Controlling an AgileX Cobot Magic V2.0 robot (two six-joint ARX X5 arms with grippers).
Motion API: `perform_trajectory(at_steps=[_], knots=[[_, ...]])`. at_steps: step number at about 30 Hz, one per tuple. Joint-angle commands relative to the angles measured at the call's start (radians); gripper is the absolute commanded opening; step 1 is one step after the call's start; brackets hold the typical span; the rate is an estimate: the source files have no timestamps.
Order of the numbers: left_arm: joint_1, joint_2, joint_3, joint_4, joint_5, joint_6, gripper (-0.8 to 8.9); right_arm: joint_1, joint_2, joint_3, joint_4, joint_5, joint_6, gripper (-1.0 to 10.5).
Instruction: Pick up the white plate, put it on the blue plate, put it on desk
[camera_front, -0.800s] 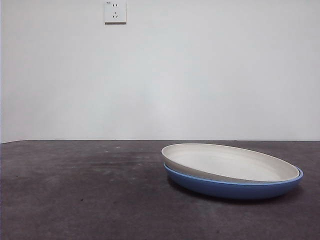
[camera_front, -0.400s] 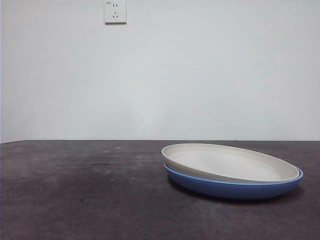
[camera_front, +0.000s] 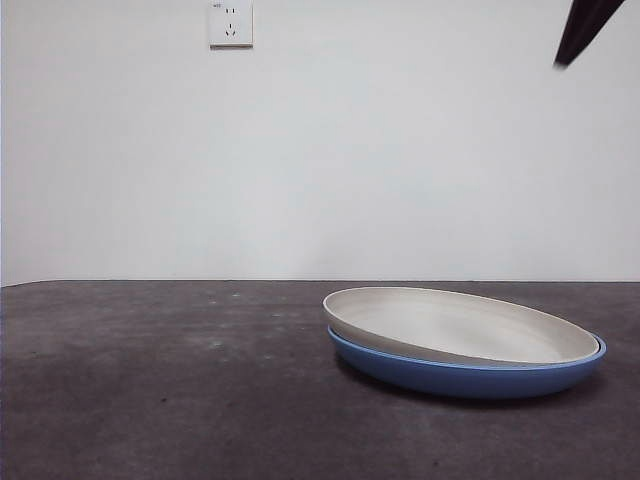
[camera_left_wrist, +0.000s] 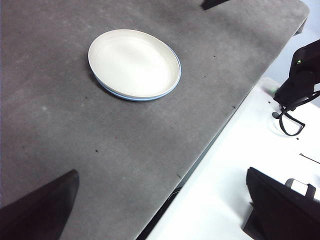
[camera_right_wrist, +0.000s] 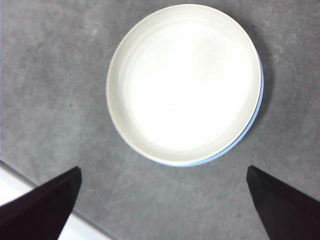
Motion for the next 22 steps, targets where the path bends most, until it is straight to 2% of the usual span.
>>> perform_trajectory(at_steps=[1, 11, 19, 22], knots=[[-0.004, -0.01, -0.016, 0.012, 0.002, -0.033, 6.26, 0.003, 0.089, 0.006, 0.044, 0.002, -0.018, 6.0], [-0.004, -0.025, -0.04, 0.035, 0.002, -0.086, 6.26, -0.032, 0.379, 0.006, 0.205, 0.001, -0.04, 6.0], [-0.004, -0.025, -0.04, 0.059, 0.002, -0.093, 6.26, -0.074, 0.522, 0.006, 0.314, -0.012, -0.047, 5.9], [-0.004, -0.025, -0.04, 0.066, 0.002, -0.093, 6.26, -0.076, 0.561, 0.006, 0.342, -0.046, -0.06, 5.7]])
